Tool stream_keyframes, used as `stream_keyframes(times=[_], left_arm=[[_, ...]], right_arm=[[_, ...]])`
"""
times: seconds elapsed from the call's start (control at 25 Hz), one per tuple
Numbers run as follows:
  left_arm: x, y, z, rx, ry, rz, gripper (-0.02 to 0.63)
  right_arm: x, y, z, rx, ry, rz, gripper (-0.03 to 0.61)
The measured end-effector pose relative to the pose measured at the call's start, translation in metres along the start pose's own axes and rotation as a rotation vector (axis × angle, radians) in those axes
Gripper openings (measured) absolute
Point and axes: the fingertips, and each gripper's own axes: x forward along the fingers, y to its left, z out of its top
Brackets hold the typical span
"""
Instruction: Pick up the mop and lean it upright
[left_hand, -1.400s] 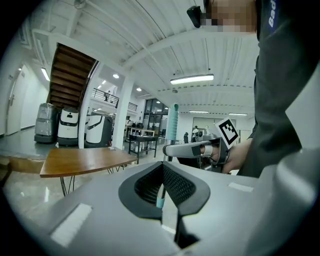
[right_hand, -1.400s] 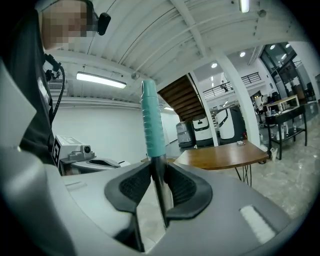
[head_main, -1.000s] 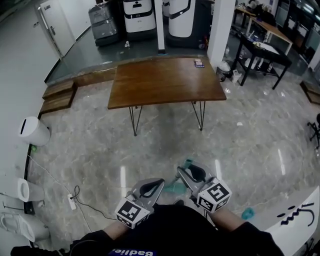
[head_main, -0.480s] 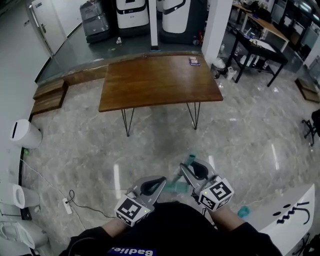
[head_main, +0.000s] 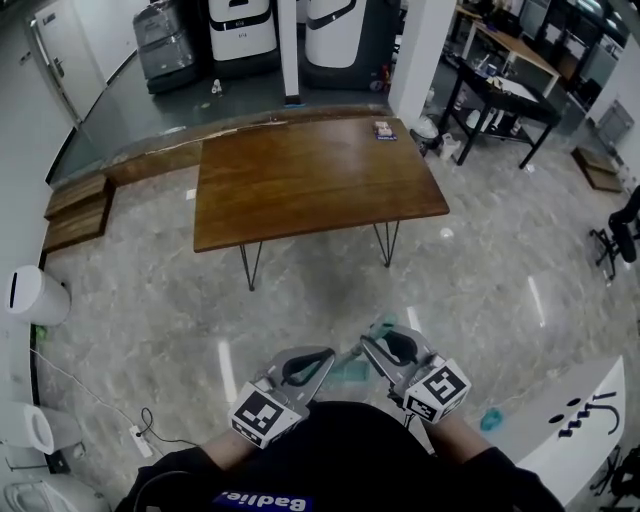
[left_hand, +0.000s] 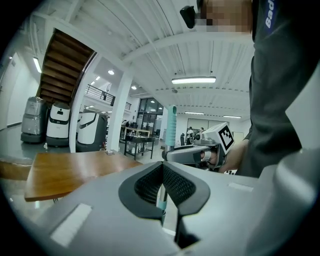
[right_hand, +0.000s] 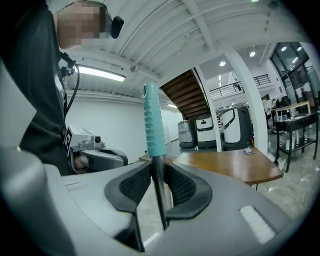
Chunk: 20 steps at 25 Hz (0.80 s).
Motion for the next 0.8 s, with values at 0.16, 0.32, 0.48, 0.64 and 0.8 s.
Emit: stream_keyframes(times=[0.16,0.32,0.48,0.64,0.8], left_arm=[[-0.02,0.036,0.009,-0.012,-0.018,-0.008,0.018],[-0.035,0.062,0.003,-0.019,-0.017,-0.005,0.018],[-0.045,0.082,0.001,-0.032,-0.019,0.029,0.018],[-0.05,0.097,-0.001,-0.039,-0.017,0.074,0.018],[-0.05,0.118,-0.002,-0.049,-0.011,0.141,0.018]], right_arm=[[0.036,0.002,0.006,-0.007,0.011,-0.024,0.107],[0.067,0.002,0.012,0.001,0.007,-0.04,0.107],[0.094,0.005,0.014,-0.019,0.021,-0.001,0.106],[0.115,0.004,0.021,-0.029,0.019,0.048,0.106],[0.136,-0.008,0.027,-0.027,0.022,0.098,0.106]])
